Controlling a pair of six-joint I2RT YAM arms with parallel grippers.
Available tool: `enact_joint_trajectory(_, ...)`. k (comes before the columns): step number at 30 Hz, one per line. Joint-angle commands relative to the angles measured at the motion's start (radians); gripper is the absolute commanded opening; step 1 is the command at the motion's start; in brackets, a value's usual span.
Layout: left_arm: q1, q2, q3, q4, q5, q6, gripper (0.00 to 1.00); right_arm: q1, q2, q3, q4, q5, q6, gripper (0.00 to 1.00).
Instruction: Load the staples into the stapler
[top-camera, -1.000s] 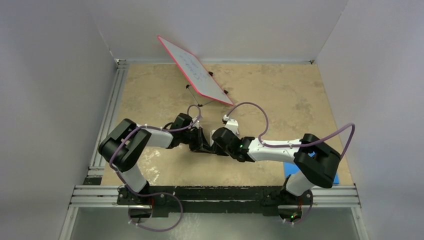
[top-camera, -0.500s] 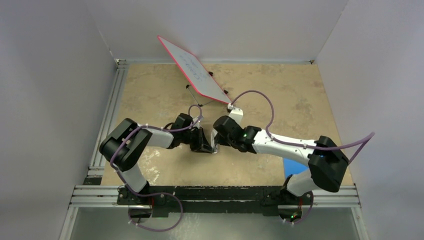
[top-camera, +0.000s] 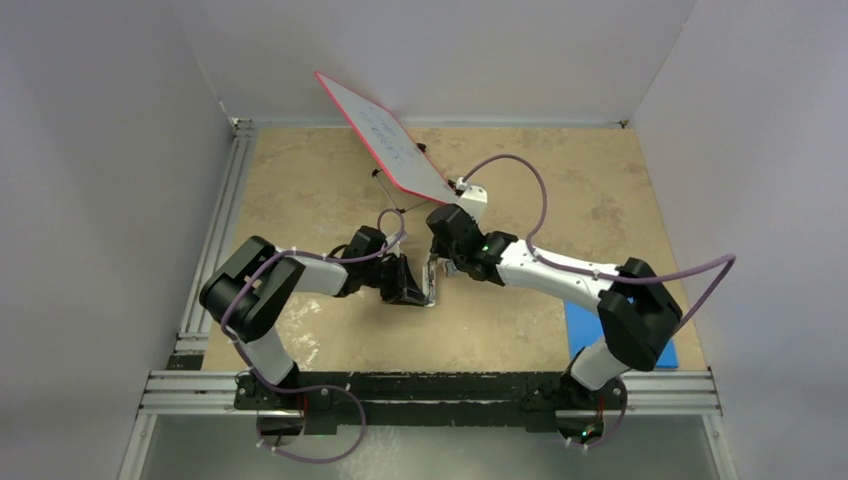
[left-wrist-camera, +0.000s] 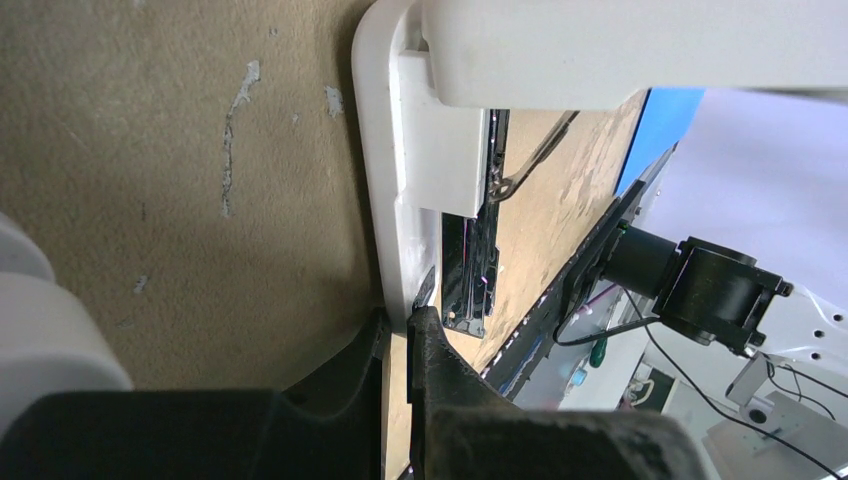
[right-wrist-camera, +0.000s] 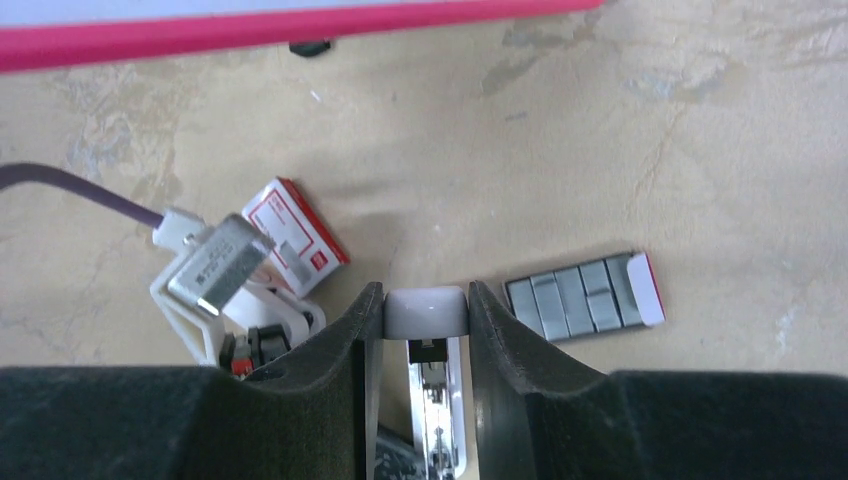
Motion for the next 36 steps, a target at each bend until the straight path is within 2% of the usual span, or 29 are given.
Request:
enact_joint_trajectory(1,-0.014,0.057,-0.024,-0.135,-0.129,0.074,0.00,-0.010,0.053,0.034,0.117,0.041,-0.019,0.29)
enact_joint_trajectory(13,-0.014,0.056,-0.033,-0.128,-0.138,0.077,0.00,-0.012,0.114,-0.002,0.262,-0.014,-0.081,0.36)
enact_joint_trajectory(20,-0.014,0.045,-0.042,-0.122,-0.146,0.060,0.00,-0.012,0.100,-0.054,0.298,-0.054,-0.058,0.49)
enact_joint_trajectory(30,-0.013,0.032,-0.038,-0.123,-0.146,0.027,0.00,-0.011,0.117,-0.078,0.313,-0.106,-0.052,0.59)
enact_joint_trajectory(34,-0.013,0.029,-0.029,-0.135,-0.157,0.022,0.00,-0.011,0.123,-0.088,0.317,-0.109,-0.050,0.60)
enact_joint_trajectory(36,-0.013,0.022,-0.019,-0.154,-0.178,0.022,0.04,-0.011,0.125,-0.094,0.315,-0.113,-0.050,0.59)
